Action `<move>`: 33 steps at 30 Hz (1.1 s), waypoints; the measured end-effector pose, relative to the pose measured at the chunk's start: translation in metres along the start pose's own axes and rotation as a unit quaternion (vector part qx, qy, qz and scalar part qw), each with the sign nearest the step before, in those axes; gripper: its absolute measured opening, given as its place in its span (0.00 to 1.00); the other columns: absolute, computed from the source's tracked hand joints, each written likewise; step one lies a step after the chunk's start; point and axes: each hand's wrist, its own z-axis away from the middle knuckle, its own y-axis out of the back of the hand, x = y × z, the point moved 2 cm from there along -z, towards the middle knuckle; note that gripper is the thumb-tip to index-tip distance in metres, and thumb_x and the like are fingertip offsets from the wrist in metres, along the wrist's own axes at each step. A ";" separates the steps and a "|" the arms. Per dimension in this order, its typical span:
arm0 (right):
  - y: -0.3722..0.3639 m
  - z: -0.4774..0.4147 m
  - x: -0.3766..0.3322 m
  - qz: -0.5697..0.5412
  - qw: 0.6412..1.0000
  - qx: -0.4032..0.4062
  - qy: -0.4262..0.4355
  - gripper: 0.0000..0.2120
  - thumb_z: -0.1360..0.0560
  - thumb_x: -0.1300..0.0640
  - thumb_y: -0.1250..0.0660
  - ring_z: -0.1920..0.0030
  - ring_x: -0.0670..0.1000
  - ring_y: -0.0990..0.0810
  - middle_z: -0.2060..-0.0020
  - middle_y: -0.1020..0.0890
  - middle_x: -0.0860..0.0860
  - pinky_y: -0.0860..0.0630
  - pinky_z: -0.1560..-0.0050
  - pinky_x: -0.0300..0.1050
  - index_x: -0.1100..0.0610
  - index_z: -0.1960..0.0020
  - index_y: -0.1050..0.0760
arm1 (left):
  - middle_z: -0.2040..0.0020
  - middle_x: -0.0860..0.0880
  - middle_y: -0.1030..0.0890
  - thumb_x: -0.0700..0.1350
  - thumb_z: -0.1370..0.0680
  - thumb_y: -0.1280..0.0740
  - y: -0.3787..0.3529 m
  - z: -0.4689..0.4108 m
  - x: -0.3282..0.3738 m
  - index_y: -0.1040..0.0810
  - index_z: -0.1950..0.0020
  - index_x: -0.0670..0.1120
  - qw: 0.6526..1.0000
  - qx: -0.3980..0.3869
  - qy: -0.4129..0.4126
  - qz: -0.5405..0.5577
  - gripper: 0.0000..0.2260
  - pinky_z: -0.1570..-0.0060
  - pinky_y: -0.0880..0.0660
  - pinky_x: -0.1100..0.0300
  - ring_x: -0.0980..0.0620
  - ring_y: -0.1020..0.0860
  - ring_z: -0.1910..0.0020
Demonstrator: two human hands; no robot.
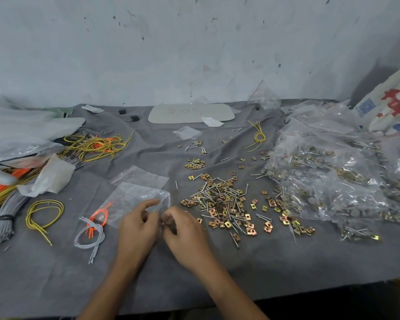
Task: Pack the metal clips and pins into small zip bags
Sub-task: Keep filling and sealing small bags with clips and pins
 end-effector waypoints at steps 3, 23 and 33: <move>0.001 0.001 -0.001 0.021 1.000 -0.017 0.001 0.05 0.24 0.54 0.35 0.50 0.50 0.22 0.54 0.20 0.45 0.25 0.51 0.55 0.49 0.50 0.28 | 0.69 0.44 0.19 0.48 0.31 0.40 -0.001 0.000 -0.001 0.18 0.43 0.53 1.000 -0.005 0.005 -0.006 0.19 0.62 0.21 0.46 0.47 0.22 0.70; 0.004 0.003 -0.003 0.034 0.999 -0.003 -0.007 0.03 0.24 0.55 0.34 0.50 0.52 0.22 0.55 0.18 0.46 0.26 0.48 0.54 0.49 0.50 0.25 | 0.71 0.46 0.20 0.54 0.33 0.41 -0.001 -0.001 -0.005 0.18 0.46 0.54 1.000 0.008 -0.008 0.002 0.20 0.65 0.21 0.46 0.49 0.23 0.72; 0.068 -0.004 0.033 0.287 0.954 0.017 -0.087 0.05 0.21 0.48 0.39 0.45 0.52 0.29 0.48 0.22 0.46 0.34 0.41 0.50 0.46 0.48 0.26 | 0.72 0.45 0.24 0.52 0.30 0.39 -0.001 -0.003 -0.006 0.17 0.46 0.53 1.000 0.018 0.001 0.007 0.17 0.66 0.30 0.53 0.50 0.29 0.72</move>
